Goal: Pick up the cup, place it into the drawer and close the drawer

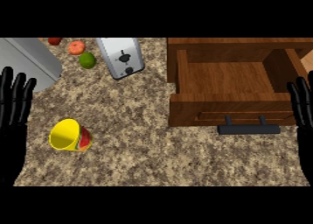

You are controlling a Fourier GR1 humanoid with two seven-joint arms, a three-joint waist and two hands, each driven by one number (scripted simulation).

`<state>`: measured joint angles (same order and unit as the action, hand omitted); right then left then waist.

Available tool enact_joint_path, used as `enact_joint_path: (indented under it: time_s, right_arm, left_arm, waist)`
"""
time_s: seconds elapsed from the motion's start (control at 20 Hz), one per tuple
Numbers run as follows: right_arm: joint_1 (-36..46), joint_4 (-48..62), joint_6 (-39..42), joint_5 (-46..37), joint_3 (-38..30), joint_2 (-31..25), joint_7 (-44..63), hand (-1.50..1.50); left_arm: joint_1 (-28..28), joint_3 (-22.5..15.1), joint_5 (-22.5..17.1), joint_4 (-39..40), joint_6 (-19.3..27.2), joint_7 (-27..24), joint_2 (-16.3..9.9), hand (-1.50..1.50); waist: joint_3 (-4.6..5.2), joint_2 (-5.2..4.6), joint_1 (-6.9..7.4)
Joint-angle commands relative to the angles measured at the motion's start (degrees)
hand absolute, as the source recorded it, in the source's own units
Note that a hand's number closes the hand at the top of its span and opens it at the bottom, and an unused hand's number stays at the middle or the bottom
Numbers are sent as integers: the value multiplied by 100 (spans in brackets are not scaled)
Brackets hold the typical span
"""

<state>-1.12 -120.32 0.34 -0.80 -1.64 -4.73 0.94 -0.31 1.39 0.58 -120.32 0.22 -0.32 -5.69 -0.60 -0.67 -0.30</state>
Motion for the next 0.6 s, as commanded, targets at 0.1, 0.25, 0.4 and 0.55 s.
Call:
enact_joint_path:
  time_s: [0.1,0.25,0.4,0.55]
  right_arm:
    - [215,22,-92,-111,55,64,81,-150]
    - [-2,-339,-38,30,25,67,28,-150]
    - [293,168,303,-81,20,-345,247,-150]
    - [215,-11,488,137,-167,-502,413,-150]
  left_arm:
    - [324,74,-933,-12,-980,-271,-328,-150]
    - [748,47,-1938,-474,-1913,-72,-742,-150]
    - [1209,222,-2996,-169,-1940,441,-525,-150]
    - [1115,757,-3460,351,-2280,353,-804,-150]
  waist:
    - [64,69,47]
    - [68,94,73]
    - [68,69,146]
    - [63,71,48]
